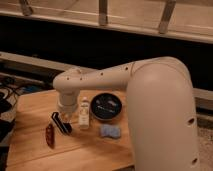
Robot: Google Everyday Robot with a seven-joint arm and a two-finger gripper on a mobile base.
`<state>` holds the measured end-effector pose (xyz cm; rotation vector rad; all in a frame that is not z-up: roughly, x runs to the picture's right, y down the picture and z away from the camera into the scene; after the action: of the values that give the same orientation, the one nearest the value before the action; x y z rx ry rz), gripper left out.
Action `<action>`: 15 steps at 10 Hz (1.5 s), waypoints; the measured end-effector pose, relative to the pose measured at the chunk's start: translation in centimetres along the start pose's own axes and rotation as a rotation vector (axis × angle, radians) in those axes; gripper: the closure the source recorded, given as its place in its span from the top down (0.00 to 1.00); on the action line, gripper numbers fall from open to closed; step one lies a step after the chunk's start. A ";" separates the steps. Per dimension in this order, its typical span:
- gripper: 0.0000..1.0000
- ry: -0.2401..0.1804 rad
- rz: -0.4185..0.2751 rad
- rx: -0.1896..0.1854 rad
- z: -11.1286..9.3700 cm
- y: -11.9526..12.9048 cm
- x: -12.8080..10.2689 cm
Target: Knock the eraser over
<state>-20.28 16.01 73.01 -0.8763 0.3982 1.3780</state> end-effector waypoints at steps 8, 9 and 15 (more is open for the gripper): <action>0.00 0.022 -0.012 0.014 0.9 0.5 1.1; 0.00 0.023 -0.012 0.014 0.9 0.5 1.1; 0.00 0.052 -0.031 0.028 1.6 0.9 1.8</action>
<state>-21.20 18.37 72.51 -0.8933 0.4403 1.3203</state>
